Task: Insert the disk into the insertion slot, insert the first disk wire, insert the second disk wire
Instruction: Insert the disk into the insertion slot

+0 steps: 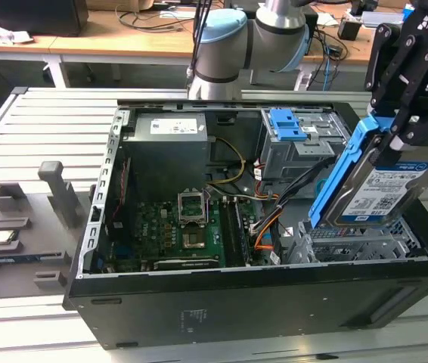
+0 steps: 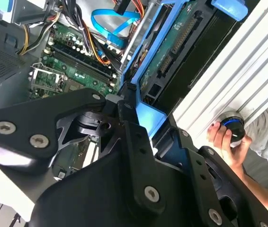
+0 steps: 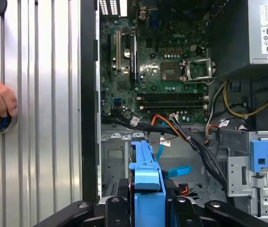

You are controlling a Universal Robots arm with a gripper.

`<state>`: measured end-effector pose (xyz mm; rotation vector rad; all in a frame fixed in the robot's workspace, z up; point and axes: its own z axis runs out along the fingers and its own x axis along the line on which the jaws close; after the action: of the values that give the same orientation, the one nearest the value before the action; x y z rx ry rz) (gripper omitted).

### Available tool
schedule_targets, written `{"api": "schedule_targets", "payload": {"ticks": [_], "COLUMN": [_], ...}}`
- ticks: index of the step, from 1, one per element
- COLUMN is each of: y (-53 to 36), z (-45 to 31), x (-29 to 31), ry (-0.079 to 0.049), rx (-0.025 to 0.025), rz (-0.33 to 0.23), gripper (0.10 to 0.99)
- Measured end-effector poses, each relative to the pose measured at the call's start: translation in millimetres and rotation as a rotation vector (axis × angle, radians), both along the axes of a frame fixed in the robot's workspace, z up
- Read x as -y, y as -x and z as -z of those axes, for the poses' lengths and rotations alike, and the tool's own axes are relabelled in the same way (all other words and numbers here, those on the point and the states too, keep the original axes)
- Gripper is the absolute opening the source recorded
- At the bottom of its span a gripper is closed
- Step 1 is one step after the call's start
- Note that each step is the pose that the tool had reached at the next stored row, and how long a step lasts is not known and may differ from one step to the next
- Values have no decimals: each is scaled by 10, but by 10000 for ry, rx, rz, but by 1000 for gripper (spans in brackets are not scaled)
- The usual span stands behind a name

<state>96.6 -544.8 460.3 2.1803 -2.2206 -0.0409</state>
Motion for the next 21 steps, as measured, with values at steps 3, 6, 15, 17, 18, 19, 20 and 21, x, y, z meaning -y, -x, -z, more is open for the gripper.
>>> {"api": "schedule_targets", "payload": {"ticks": [3, 6, 15, 17, 18, 19, 20, 21], "y": [27, 28, 28, 28, 29, 28, 28, 29], "z": [53, 145, 328, 379, 399, 419, 436, 477], "x": [2, 2, 3, 2, 3, 2, 2, 2], "ry": [5, 1, 4, 4, 2, 2, 3, 3], "rx": [0, 0, -1, -1, -1, 0, -1, -1], "rz": [-2, -1, -2, -1, -1, -1, -1, -1], "gripper": [369, 369, 369, 369, 369, 369, 369, 369]}}
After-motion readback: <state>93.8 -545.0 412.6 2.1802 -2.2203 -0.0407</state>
